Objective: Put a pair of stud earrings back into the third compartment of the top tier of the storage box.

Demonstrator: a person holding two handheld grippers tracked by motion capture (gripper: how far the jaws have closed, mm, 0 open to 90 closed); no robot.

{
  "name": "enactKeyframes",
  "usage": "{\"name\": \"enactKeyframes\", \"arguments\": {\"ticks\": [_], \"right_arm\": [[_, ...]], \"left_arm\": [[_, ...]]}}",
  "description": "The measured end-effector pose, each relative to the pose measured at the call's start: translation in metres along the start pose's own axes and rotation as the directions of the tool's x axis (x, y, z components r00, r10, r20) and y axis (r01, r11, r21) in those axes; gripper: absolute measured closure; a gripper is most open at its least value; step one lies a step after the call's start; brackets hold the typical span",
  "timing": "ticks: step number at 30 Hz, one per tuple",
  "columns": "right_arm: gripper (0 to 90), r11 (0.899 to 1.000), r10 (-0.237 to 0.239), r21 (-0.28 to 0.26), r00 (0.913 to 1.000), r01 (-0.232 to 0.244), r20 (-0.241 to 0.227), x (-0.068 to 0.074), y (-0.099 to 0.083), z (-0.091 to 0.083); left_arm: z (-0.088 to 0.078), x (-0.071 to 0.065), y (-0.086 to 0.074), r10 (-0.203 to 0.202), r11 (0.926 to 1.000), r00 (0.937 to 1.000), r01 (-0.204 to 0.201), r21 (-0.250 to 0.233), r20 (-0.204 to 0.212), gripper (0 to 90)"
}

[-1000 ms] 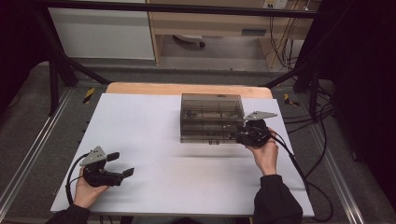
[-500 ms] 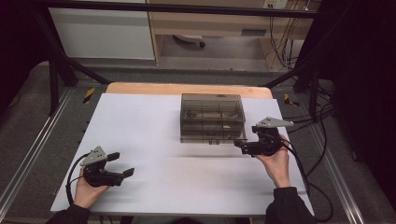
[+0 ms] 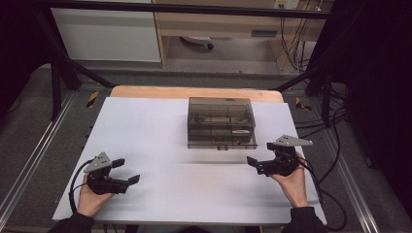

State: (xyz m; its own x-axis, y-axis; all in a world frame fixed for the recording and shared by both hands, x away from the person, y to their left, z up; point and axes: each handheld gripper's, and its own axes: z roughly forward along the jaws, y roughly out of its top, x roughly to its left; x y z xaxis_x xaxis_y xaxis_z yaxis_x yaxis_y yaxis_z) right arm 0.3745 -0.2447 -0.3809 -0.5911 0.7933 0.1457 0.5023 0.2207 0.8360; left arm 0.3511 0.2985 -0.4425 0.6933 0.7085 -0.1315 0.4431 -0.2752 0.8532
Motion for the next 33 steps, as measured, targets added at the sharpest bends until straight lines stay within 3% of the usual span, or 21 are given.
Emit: {"name": "enactKeyframes", "arguments": {"ticks": [10, 20, 33], "right_arm": [[0.4, 1.000, -0.009, 0.018, 0.9999, 0.009, -0.005, -0.007, -0.034, 0.002], [0.3, 1.000, 0.020, 0.018, 0.9996, -0.019, -0.020, -0.018, -0.061, -0.001], [0.3, 1.000, -0.004, 0.028, 0.9991, 0.005, -0.042, -0.023, -0.077, -0.005]], "left_arm": [[0.000, 0.000, 0.000, 0.000, 1.0000, 1.0000, 0.000, 0.004, -0.001, 6.0], [0.000, -0.001, 0.000, 0.003, 1.0000, 1.0000, -0.003, 0.006, -0.001, 6.0], [0.000, -0.002, 0.000, 0.009, 0.9999, 1.0000, -0.009, 0.005, 0.000, 6.0]]}}
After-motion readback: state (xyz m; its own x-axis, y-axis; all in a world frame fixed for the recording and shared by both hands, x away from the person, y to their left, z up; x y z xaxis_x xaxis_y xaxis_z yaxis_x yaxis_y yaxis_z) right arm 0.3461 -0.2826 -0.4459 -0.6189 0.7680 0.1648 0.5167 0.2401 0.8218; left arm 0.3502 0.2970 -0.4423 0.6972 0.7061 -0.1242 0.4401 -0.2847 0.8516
